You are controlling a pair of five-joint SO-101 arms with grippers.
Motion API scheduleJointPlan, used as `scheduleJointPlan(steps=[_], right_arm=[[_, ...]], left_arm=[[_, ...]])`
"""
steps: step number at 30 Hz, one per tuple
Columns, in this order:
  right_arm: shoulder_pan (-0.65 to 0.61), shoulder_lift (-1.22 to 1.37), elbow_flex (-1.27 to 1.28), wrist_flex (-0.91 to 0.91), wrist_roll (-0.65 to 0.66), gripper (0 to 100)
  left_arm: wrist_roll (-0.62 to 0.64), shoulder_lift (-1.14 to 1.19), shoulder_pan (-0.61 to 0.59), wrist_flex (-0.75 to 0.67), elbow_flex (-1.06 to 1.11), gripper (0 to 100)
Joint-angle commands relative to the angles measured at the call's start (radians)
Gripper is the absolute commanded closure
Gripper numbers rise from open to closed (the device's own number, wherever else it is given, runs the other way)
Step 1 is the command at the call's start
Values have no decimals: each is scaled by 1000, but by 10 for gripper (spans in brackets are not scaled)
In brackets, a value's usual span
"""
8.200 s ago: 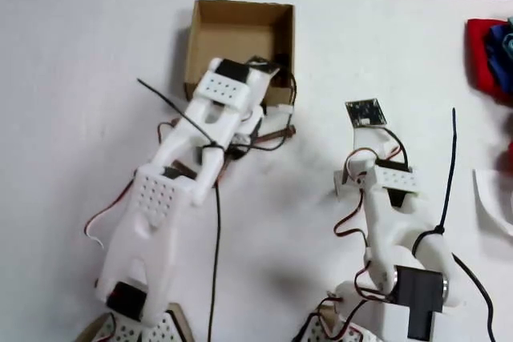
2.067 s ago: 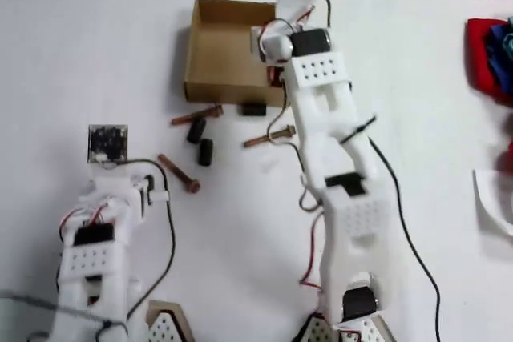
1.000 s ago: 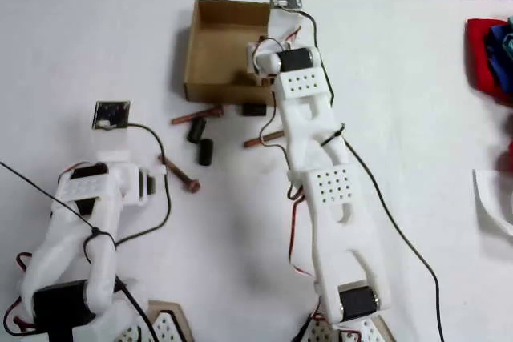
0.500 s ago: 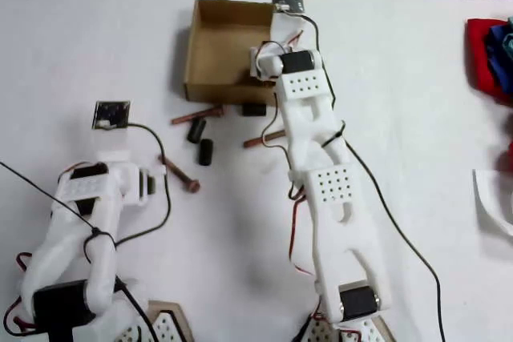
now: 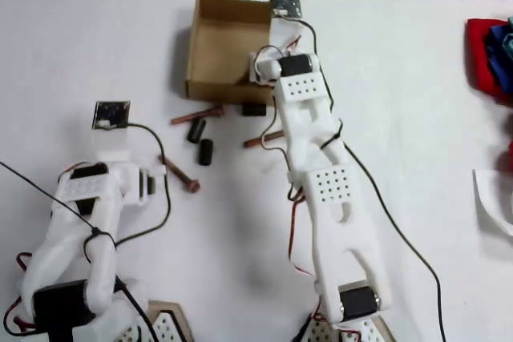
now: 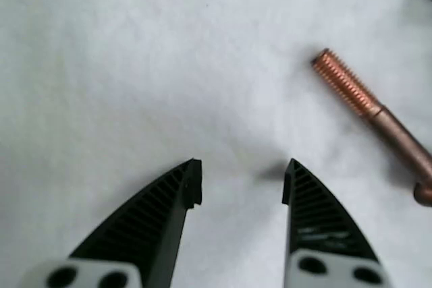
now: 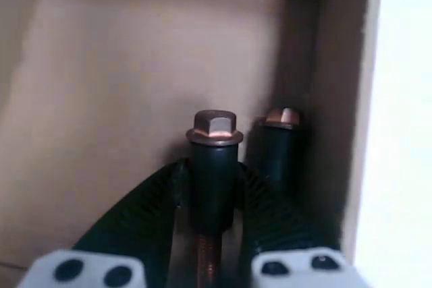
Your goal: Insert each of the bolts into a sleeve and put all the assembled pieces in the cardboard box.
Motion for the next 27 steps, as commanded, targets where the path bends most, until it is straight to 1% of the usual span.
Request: scheduleJointPlan(steps=[1,8,10,15,17,18,23,25,27], right_arm=[[12,-5,-12,-22,-3,977],[12,-7,-15,-22,-2,977],[12,-7,-15,-22,-2,964],[12,-8,-15,-21,-2,803],[12,-12,-26,-21,-2,764],[12,-16,-40,-19,-2,762],[12,-51,-176,-15,-2,803],[21,-74,-245,-12,-2,859],[39,-97,-298,21,-2,967]], left_arm=[[5,2,-5,9,-38,782],[5,2,-5,9,-38,782],[5,3,-5,9,-38,782],[5,3,-5,9,-38,782],[5,3,-5,9,-38,782],[5,3,-5,9,-38,782],[5,3,-5,9,-38,782],[5,3,-5,9,-38,782],[5,3,-5,9,-38,782]])
